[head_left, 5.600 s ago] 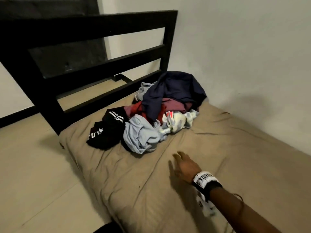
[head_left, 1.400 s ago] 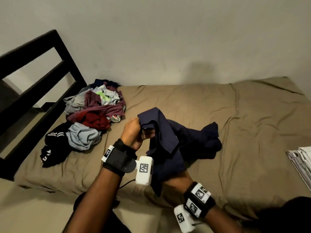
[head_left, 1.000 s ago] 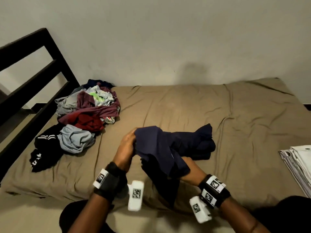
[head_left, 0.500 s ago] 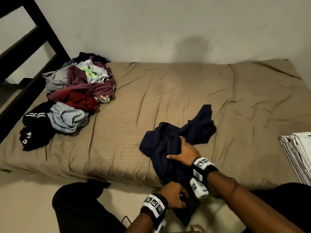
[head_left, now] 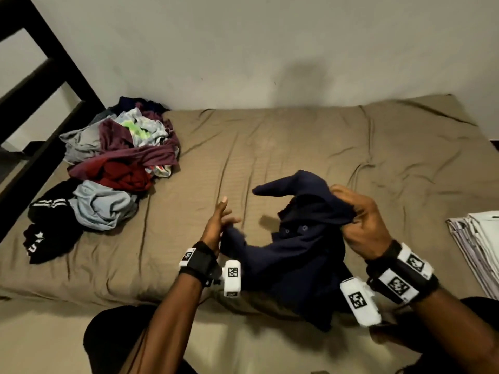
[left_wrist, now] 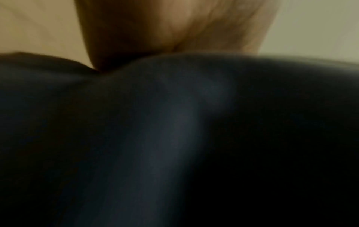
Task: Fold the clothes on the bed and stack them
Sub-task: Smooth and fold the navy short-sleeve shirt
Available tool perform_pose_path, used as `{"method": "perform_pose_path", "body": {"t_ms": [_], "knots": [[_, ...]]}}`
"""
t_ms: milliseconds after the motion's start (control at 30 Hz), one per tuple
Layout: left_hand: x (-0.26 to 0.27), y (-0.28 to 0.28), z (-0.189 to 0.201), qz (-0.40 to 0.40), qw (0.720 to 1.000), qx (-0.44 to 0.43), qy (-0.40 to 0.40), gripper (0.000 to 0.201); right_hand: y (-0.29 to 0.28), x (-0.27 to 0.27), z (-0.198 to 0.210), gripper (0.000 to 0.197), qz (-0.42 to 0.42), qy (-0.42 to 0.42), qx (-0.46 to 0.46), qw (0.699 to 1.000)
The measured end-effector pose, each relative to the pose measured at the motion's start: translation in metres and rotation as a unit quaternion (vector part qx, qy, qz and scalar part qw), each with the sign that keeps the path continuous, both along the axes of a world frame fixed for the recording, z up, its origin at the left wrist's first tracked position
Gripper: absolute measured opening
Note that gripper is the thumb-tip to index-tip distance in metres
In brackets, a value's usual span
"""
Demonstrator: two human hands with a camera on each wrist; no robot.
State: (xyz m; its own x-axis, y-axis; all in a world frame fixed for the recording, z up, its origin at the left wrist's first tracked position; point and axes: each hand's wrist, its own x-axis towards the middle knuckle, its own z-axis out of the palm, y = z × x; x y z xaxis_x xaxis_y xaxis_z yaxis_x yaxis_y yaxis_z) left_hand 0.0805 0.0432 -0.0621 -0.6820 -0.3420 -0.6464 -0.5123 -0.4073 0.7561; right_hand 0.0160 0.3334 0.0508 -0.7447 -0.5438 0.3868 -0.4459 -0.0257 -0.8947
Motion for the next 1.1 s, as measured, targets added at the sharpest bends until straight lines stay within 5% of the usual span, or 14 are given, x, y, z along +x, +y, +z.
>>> {"method": "perform_pose_path", "body": {"t_ms": [67,133,200,267,333,400,567,667,767,833,967,1100], "knots": [[0.000,0.014,0.009,-0.066,0.995,0.065,-0.047,0.075,0.012,-0.012,0.001,0.014,-0.054,-0.023,-0.039,0.998],[0.006,0.031,-0.001,-0.214,0.970,0.005,-0.113,0.084,0.026,-0.033,-0.025,0.014,-0.157,-0.068,-0.031,0.985],[0.018,0.048,-0.023,-0.317,0.933,-0.054,-0.162,0.087,0.047,-0.060,-0.076,0.013,-0.275,-0.120,0.079,0.951],[0.035,0.066,-0.053,-0.333,0.924,-0.056,-0.180,0.087,0.067,-0.072,-0.127,0.030,-0.346,-0.180,0.281,0.877],[0.055,0.087,-0.077,-0.288,0.939,0.016,-0.185,0.081,0.078,-0.061,-0.165,0.049,-0.340,-0.216,0.397,0.824],[0.065,0.103,-0.095,-0.231,0.955,0.041,-0.183,0.088,0.073,-0.036,-0.181,0.049,-0.313,-0.188,0.413,0.835],[0.047,0.110,-0.126,-0.137,0.964,-0.147,-0.172,0.096,0.032,0.038,-0.189,0.044,-0.131,-0.042,0.382,0.914],[0.027,0.104,-0.114,-0.150,0.947,-0.249,-0.136,0.073,0.001,0.067,-0.200,0.088,0.015,-0.078,0.466,0.881],[0.009,0.093,-0.095,-0.203,0.928,-0.282,-0.135,0.032,-0.014,0.082,-0.220,0.118,-0.012,-0.034,0.616,0.787],[0.001,0.090,-0.091,-0.186,0.941,-0.250,-0.128,0.023,-0.024,0.088,-0.228,0.128,-0.064,0.025,0.662,0.747],[-0.002,0.091,-0.083,-0.092,0.986,-0.093,-0.100,0.008,-0.046,0.096,-0.226,0.130,-0.134,0.049,0.664,0.734],[-0.003,0.085,-0.049,0.016,0.999,-0.037,-0.022,0.037,-0.042,0.087,-0.176,0.121,-0.175,0.078,0.634,0.749]]}}
